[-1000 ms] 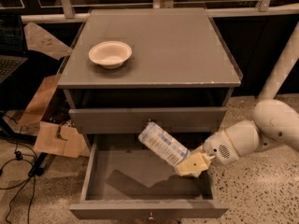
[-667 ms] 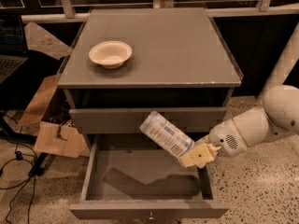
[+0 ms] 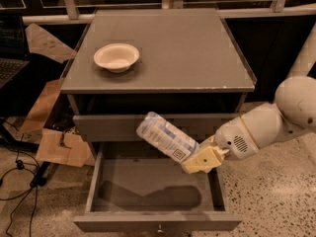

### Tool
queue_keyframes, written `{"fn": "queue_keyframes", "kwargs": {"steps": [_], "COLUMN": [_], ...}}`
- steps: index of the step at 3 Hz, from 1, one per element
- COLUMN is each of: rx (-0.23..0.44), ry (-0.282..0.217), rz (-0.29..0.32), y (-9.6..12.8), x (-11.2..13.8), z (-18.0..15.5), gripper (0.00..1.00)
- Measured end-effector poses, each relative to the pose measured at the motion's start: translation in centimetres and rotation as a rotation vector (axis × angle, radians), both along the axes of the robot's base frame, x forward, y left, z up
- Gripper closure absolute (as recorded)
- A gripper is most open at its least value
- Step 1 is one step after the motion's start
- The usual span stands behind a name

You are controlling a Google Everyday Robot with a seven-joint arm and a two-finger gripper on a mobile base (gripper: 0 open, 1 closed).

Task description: Pick blue plastic bottle from middle drawer and place on counter

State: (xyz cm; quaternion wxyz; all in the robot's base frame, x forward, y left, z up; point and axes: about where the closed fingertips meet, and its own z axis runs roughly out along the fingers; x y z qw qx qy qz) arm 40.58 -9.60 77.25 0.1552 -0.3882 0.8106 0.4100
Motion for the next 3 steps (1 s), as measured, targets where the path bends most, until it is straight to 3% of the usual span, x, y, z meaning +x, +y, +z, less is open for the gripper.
{"fn": "queue_keyframes", "kwargs": {"steps": [1, 2, 3], "rx": [-0.043, -0.09, -0.096], "ry": [-0.103, -0.195, -0.309], "rz": [0.035, 0.026, -0.076], "y": [2.1, 3.3, 3.7], "x": [-0.3, 0.2, 2.2], "z": [5.6, 10.5, 14.9], "gripper": [1.0, 1.0, 1.0]}}
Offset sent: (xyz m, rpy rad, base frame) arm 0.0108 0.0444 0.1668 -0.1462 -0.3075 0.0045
